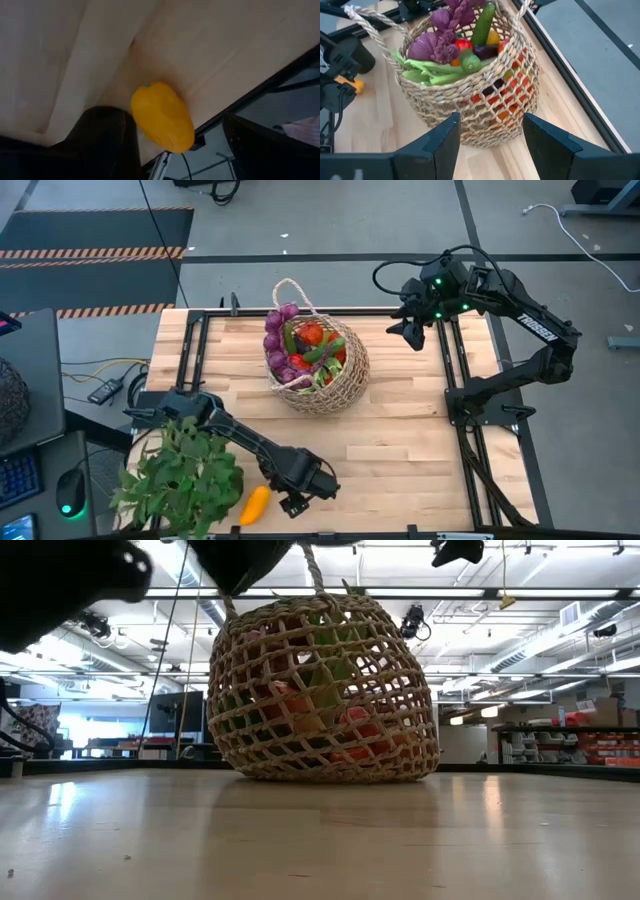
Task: Build produce basket
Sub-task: Put the yellow mango into the brown basket
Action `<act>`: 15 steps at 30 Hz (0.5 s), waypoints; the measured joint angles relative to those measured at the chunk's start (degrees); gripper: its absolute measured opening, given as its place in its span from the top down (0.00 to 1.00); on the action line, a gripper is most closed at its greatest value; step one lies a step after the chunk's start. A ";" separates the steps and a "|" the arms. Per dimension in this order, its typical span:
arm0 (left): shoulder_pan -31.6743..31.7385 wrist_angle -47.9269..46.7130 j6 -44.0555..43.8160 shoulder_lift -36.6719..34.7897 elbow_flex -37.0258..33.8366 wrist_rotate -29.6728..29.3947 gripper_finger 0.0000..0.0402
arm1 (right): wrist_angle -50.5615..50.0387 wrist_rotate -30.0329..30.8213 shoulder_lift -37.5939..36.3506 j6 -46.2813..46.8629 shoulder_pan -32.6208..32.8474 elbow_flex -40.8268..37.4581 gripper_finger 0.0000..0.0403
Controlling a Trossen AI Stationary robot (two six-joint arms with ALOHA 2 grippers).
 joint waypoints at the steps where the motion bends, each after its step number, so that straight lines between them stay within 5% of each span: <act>1: -0.17 -0.30 -0.07 0.55 0.00 0.57 0.15 | -0.32 0.00 0.00 -0.17 0.00 0.00 0.46; 15: 0.14 -2.83 7.24 1.98 -1.26 -1.78 0.15 | -1.37 -0.95 -0.02 4.22 0.00 0.00 0.46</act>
